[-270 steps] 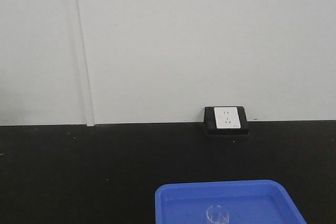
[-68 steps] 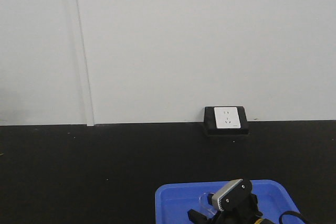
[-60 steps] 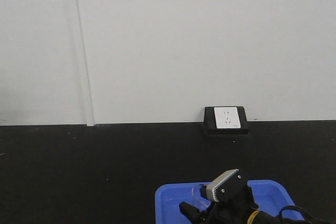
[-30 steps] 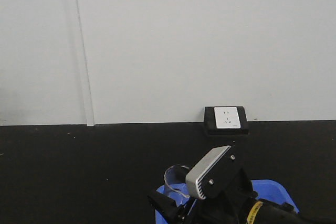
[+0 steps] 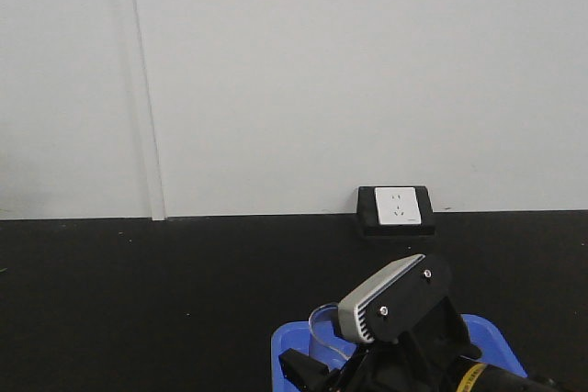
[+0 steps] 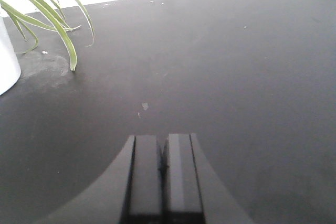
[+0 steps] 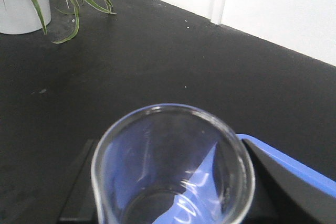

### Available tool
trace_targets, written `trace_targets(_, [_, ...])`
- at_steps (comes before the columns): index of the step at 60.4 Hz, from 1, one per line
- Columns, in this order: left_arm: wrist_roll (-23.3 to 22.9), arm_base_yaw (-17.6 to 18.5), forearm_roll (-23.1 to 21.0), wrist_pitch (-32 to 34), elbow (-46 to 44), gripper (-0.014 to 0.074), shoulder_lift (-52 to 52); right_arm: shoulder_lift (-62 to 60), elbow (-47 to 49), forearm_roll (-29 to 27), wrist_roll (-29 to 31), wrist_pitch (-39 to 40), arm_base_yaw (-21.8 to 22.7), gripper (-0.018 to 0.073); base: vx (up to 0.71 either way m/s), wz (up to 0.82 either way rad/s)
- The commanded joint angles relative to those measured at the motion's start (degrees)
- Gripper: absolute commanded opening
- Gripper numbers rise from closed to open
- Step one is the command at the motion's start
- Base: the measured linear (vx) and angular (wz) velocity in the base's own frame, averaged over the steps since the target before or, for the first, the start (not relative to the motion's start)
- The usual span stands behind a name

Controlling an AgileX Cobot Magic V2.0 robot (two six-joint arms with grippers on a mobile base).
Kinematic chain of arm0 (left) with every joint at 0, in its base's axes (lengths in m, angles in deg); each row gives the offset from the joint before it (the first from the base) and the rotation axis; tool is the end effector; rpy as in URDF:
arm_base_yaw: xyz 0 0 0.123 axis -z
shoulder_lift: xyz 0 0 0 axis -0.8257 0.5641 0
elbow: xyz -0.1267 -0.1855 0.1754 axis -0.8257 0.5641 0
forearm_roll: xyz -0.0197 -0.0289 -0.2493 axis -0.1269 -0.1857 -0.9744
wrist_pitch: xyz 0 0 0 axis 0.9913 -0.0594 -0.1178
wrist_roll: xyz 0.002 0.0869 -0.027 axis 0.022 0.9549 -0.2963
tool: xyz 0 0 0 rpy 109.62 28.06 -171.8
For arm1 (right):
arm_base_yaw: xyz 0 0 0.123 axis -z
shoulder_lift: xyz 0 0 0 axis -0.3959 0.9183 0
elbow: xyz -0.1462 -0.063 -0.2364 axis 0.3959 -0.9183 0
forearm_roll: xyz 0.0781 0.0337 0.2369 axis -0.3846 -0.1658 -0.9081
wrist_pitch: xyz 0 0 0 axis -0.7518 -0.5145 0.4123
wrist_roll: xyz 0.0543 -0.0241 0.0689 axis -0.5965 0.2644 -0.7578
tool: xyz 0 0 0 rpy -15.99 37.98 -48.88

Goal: Move beaker to silver tray on left bench
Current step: 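Close the right gripper on the beaker and lift it, then drive the base to the bench with the silver tray, holding the beaker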

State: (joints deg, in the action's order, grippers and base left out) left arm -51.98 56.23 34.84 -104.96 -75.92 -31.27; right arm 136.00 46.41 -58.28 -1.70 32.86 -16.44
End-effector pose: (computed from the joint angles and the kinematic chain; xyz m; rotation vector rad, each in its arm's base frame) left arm 0.0525 0.0013 0.1700 0.0680 1.8662 0.0664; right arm 0.2082 0.1762 0.2878 -0.6862 1.8417 0.4810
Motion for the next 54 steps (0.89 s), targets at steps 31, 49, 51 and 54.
trace_targets(31, [-0.1,0.3,-0.2,4.3,1.1,0.0001,-0.4,-1.7,1.9,-0.2,-0.1,2.8,-0.1,-0.0013,0.0,0.01])
trace_targets(49, [-0.1,0.3,-0.2,4.3,1.1,0.0001,-0.4,-1.7,1.9,-0.2,-0.1,2.8,-0.1,-0.0011,-0.05,0.02])
trace_targets(51, [-0.1,0.3,-0.2,4.3,1.1,0.0001,-0.4,-1.7,1.9,-0.2,-0.1,2.8,-0.1,-0.0011,-0.11,0.01])
trace_targets(54, [-0.1,0.3,-0.2,4.3,1.1,0.0001,-0.4,-1.7,1.9,-0.2,-0.1,2.8,-0.1,-0.0011,-0.13,0.0])
